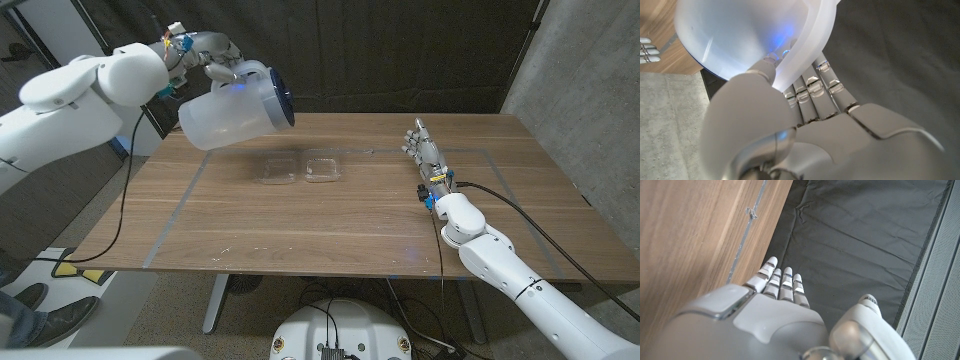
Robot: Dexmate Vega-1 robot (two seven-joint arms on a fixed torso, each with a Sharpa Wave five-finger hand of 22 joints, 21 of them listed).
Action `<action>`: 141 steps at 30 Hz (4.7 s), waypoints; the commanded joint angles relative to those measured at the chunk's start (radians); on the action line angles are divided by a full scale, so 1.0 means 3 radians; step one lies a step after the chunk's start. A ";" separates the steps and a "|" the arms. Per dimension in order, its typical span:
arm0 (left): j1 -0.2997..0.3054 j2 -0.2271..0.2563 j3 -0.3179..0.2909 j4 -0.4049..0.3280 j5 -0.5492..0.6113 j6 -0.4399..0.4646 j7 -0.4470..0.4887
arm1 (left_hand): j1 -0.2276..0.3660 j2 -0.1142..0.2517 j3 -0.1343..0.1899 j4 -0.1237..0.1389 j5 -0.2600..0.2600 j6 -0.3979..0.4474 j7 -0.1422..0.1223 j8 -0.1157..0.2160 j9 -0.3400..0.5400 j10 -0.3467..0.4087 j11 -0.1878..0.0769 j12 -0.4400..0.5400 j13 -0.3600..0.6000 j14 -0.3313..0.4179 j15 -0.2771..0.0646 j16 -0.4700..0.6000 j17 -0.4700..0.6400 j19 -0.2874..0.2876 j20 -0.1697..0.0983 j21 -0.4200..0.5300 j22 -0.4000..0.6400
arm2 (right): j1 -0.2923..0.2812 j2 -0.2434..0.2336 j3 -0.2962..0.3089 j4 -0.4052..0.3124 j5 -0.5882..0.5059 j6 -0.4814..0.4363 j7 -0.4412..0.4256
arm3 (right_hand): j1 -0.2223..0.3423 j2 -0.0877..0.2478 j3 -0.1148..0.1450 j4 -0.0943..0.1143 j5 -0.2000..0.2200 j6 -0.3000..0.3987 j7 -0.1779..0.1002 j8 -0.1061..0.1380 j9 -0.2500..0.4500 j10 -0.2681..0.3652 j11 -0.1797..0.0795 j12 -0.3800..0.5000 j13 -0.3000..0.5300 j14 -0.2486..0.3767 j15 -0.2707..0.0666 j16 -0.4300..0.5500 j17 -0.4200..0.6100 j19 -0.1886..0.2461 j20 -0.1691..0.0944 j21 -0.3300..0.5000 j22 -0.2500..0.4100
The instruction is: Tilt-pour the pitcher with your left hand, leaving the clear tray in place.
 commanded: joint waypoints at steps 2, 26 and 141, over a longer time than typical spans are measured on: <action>-0.0555 -0.0241 0.0451 0.0117 0.0398 -0.0143 -0.0408 | 0.0202 0.0214 0.0094 0.0064 -0.0002 0.0135 0.0112 -0.0016 -0.0016 0.0021 -0.0038 -0.0013 0.0008 0.0033 0.0006 -0.0016 0.0008 -0.0002 -0.0079 0.0031 0.0004 | -0.0086 -0.0009 0.0045 -0.0060 -0.0015 0.0013 -0.0076 | 0.0008 0.0030 -0.0002 -0.0002 -0.0005 0.0021 0.0023 0.0010 0.0013 0.0016 0.0005 -0.0001 0.0009 0.0033 0.0015 -0.0005 0.0017 0.0013 0.0002 0.0000 0.0011; -0.1118 -0.0718 0.0886 0.0389 0.1005 -0.0505 -0.1068 | 0.0187 0.0211 0.0111 0.0068 0.0001 0.0138 0.0107 -0.0038 -0.0010 0.0013 -0.0054 -0.0049 0.0015 0.0018 -0.0008 -0.0067 0.0011 -0.0054 -0.0094 0.0059 -0.0002 | -0.0199 -0.0032 0.0119 -0.0174 -0.0051 0.0011 -0.0168 | 0.0011 0.0034 -0.0010 -0.0004 -0.0007 0.0023 0.0023 0.0010 0.0013 0.0019 0.0006 -0.0002 0.0009 0.0035 0.0017 -0.0005 0.0017 0.0015 0.0001 0.0000 0.0011; 0.0479 -0.0999 -0.0346 0.0294 -0.0750 -0.0391 0.0954 | 0.0174 0.0197 0.0225 0.0038 -0.0001 0.0168 0.0141 -0.0103 0.0045 0.0075 -0.0015 -0.0125 0.0060 0.0091 -0.0002 -0.0230 0.0068 -0.0124 -0.0072 0.0173 -0.0027 | 0.0028 -0.0012 0.0119 0.0250 0.0283 0.0347 0.0416 | 0.0049 0.0064 -0.0045 -0.0027 -0.0015 0.0122 0.0033 0.0037 0.0012 0.0061 -0.0042 0.0008 0.0009 0.0070 -0.0039 -0.0002 0.0014 0.0049 -0.0051 0.0007 0.0009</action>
